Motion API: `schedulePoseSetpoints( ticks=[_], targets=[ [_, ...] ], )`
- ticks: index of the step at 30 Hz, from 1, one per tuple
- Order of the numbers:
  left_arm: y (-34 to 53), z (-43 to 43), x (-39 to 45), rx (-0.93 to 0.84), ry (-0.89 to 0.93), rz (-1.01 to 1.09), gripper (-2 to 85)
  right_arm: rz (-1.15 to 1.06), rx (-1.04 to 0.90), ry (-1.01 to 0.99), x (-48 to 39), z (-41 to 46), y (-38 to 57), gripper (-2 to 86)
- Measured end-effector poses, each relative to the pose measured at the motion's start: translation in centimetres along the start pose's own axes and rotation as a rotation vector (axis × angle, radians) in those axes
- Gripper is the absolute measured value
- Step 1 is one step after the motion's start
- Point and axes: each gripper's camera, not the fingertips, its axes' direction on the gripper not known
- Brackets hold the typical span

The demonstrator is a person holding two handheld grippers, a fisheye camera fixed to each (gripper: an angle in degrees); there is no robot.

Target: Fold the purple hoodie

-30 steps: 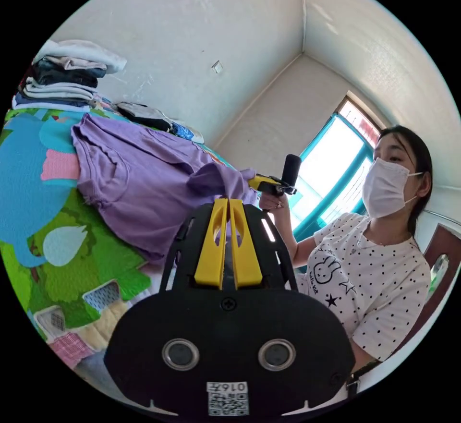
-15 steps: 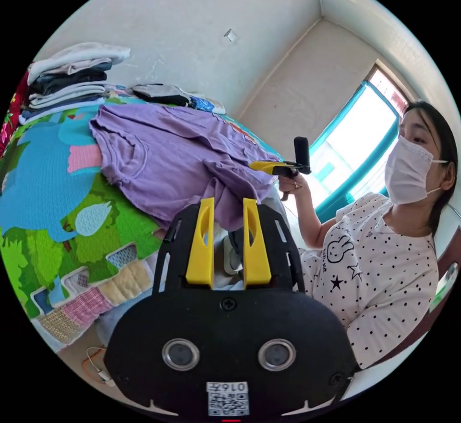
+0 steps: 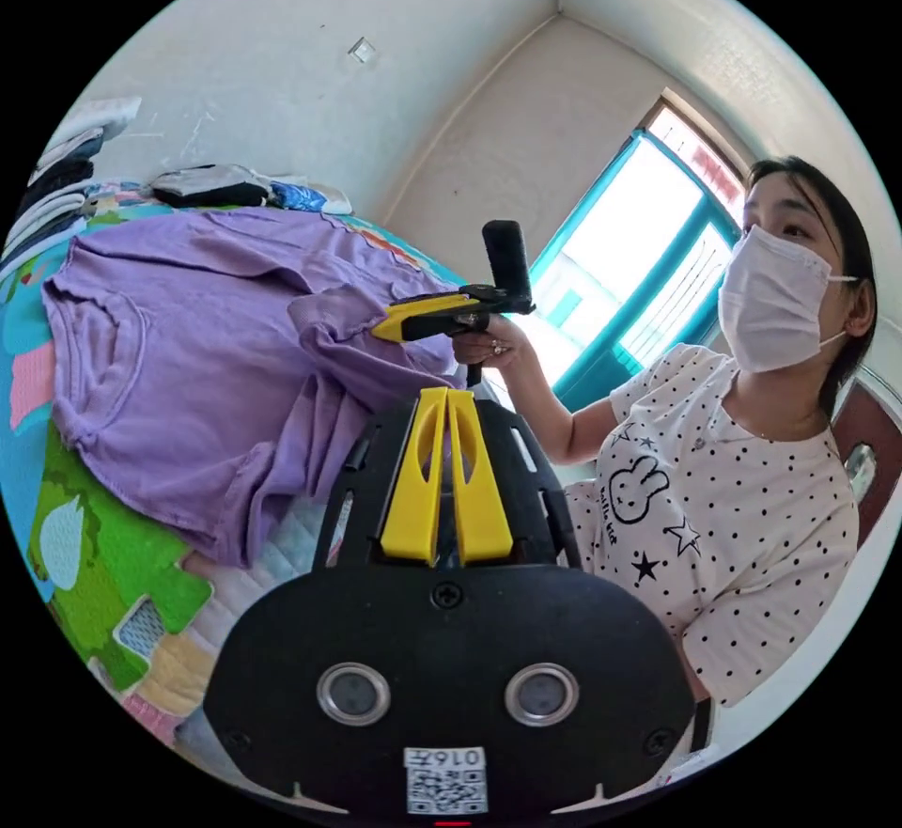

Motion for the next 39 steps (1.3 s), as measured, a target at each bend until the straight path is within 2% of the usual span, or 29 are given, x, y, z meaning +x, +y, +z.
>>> schedulePoseSetpoints(
  ticks=[5,9,11,15,20,22,24,29,30,32,34,36,39],
  targets=[
    [-3.8,-3.4,1.5,0.120,-0.141,0.108,-0.9,-0.205,0.208,0.158,-3.5,-5.7,-2.5,3.8],
    [-9.4,-7.2,1.4,0.218,-0.296,0.091,-1.0,-0.174,0.360,0.262,-2.8,-10.4,-7.8,3.2],
    [-10.7,-7.7,1.3,0.233,-0.358,0.081,-1.0,-0.116,0.380,0.381,-0.8,-12.0,-12.8,3.0],
    [-10.0,-6.0,-0.1,0.196,-0.380,0.019,-0.9,0.023,0.232,0.580,4.5,-10.1,-19.4,3.0],
    [-5.7,-2.7,-3.8,0.036,-0.309,-0.109,-0.4,0.145,-0.153,0.856,13.4,-1.9,-21.4,3.0],
    [-3.7,-2.3,-4.8,0.001,-0.293,-0.155,0.0,0.137,-0.237,0.870,15.2,0.4,-20.5,3.2],
    [-1.6,-2.9,-5.6,0.007,-0.283,-0.201,0.9,0.121,-0.233,0.871,15.9,1.4,-19.5,3.4],
    [0.8,-5.7,-5.9,0.105,-0.330,-0.241,2.7,0.102,0.056,0.730,15.5,-1.8,-17.3,4.0],
    [1.2,-6.2,-6.2,0.105,-0.348,-0.259,3.2,0.118,0.053,0.714,15.8,-2.0,-17.1,4.2],
    [1.9,-6.9,-6.5,0.100,-0.371,-0.286,4.3,0.182,-0.102,0.712,17.2,-2.2,-16.7,4.8],
    [2.8,-7.7,-6.8,0.105,-0.384,-0.311,5.1,0.184,-0.121,0.758,17.0,-3.6,-15.4,3.9],
    [4.3,-9.1,-6.9,0.133,-0.434,-0.340,5.7,0.137,0.013,0.704,15.2,-6.4,-12.8,3.5],
    [5.5,-10.5,-7.4,0.129,-0.436,-0.348,7.4,0.043,0.138,0.460,11.5,-10.3,-7.4,7.2]
  ],
)
